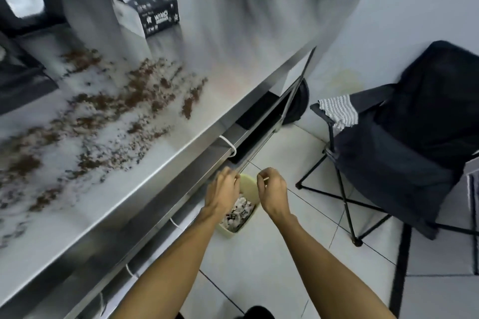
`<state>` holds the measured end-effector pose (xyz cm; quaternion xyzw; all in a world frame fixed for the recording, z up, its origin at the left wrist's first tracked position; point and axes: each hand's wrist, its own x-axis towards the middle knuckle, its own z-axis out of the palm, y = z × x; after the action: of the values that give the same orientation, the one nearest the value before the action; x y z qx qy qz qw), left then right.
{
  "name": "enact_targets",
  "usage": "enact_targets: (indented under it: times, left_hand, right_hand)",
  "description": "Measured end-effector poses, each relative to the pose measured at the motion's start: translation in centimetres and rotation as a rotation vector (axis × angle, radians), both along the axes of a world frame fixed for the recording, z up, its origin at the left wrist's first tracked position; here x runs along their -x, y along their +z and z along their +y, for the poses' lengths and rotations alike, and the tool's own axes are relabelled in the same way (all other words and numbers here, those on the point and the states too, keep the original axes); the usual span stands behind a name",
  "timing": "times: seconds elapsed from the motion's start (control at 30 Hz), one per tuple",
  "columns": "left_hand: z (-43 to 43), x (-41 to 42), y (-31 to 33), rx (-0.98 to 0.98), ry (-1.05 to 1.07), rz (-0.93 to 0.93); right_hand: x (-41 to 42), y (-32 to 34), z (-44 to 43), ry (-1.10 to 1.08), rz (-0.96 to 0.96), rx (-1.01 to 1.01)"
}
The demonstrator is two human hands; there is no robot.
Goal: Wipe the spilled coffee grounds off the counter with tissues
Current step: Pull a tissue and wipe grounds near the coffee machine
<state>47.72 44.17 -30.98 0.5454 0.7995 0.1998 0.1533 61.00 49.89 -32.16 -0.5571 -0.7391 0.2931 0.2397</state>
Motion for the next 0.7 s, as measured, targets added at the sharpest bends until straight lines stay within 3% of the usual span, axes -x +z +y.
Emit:
enact_targets:
  times: [0.2,0.4,0.7]
  left_hand:
    - [-0.2,-2.9,14.5,-0.302,0.017,-0.047]
    - [-0.6,-2.4,28.2,-0.548,0.175,-0.134]
    - [-6.3,6.6,38.5,-0.79,0.402,-0.055]
  right_hand:
    - [-0.5,14.9,-0.3,0.035,0.153,-0.215]
    - [2.1,29.6,0.7,0.199,0.272,-0.36]
    - [12.3,41.3,-3.6,0.501,0.344,-0.521]
